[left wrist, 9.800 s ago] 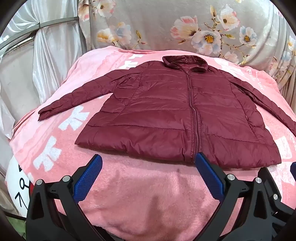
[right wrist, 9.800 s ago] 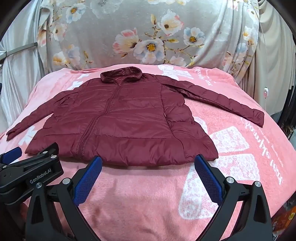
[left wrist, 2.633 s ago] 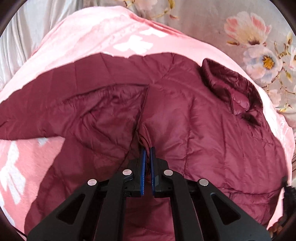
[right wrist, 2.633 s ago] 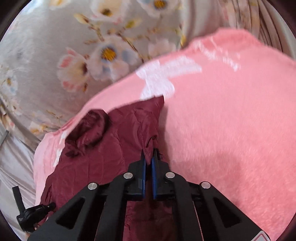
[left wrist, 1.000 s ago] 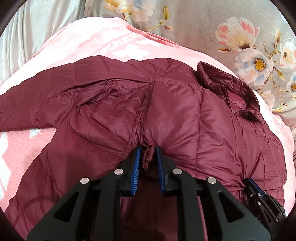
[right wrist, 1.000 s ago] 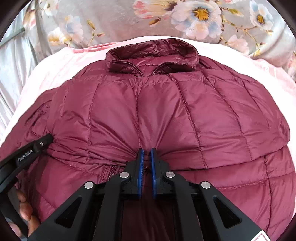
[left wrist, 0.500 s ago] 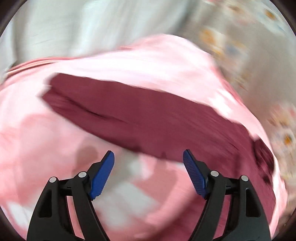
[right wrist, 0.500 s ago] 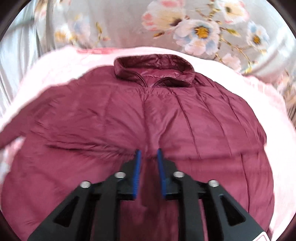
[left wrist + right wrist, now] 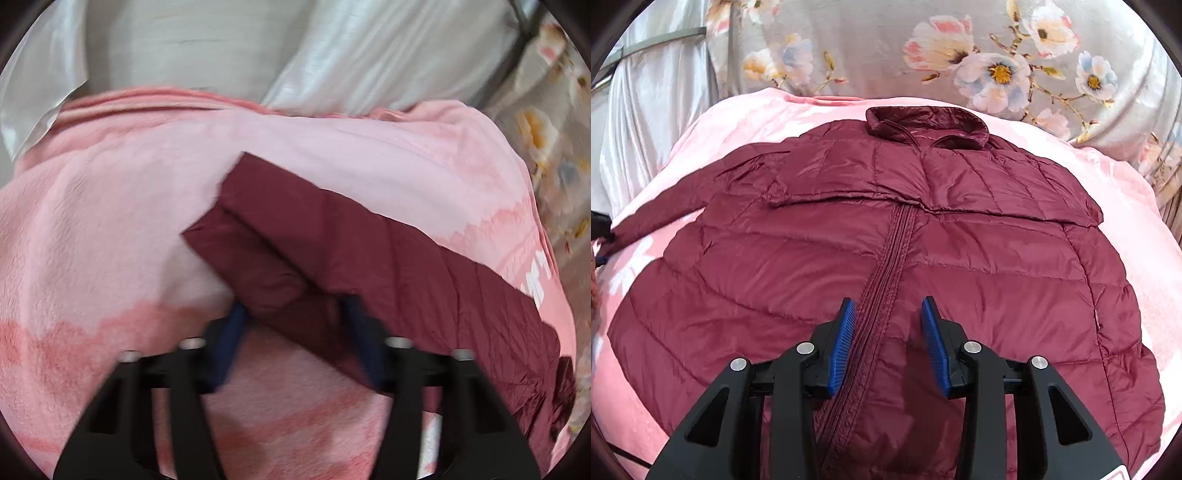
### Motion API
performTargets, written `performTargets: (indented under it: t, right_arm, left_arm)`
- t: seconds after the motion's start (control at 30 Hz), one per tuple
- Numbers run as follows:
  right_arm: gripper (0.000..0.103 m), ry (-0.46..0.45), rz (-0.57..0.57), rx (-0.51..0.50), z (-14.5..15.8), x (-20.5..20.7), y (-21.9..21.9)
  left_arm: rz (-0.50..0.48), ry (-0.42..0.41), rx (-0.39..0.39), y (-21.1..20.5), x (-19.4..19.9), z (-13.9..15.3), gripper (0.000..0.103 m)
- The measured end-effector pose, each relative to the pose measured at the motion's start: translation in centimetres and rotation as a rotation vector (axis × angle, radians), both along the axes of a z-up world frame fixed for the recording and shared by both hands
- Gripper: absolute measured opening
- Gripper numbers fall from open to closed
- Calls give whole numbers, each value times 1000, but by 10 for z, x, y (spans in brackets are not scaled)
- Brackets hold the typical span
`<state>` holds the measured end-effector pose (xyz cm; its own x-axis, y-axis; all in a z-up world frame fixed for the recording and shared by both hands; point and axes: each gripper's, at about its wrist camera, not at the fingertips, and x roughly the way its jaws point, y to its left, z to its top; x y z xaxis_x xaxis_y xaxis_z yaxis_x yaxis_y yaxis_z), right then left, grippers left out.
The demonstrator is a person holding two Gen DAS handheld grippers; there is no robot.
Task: Fold large clothes
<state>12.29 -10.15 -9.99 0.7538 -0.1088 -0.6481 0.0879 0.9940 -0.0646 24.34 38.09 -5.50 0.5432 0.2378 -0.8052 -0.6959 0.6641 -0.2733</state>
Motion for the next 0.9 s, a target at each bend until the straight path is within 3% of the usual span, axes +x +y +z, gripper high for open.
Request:
performTargets:
  t: [0.03, 0.1, 0.13, 0.3, 0.4, 0.63, 0.73, 0.77, 0.83, 0.87, 0.9]
  right_arm:
    - [44, 3, -8, 7, -1, 1, -2]
    - [45, 9, -19, 39, -4, 1, -7]
    - [45, 8, -24, 47, -4, 0, -8]
    - [46, -22, -43, 55, 1, -8, -11]
    - [46, -41, -34, 48, 7, -16, -12]
    - [46, -63, -62, 84, 17, -36, -39]
    - [46, -72, -96, 81, 19, -42, -59]
    - [46, -72, -110, 77, 20, -43, -66]
    - [49, -68, -137, 82, 20, -45, -80]
    - [50, -68, -147, 86, 20, -46, -85]
    - [52, -66, -160, 94, 21, -47, -94]
  left_arm:
    - [-10, -3, 3, -1, 2, 1, 21]
    - [-45, -12, 13, -8, 10, 6, 6]
    - [-61, -14, 44, -15, 13, 12, 5]
    - [-183, -98, 207, -77, 21, 66, 2]
    - [-290, -161, 245, -129, 30, 101, 2]
    - [-634, -299, 185, -305, 45, 165, 2]
    - [-806, -303, 156, -398, 48, 164, 4]
    - [-854, -285, 135, -423, 51, 156, 5]
    - [-926, -245, 71, -458, 52, 139, 34]
    - [-943, -225, 53, -473, 50, 130, 57]
    - [-945, -215, 40, -485, 48, 122, 66]
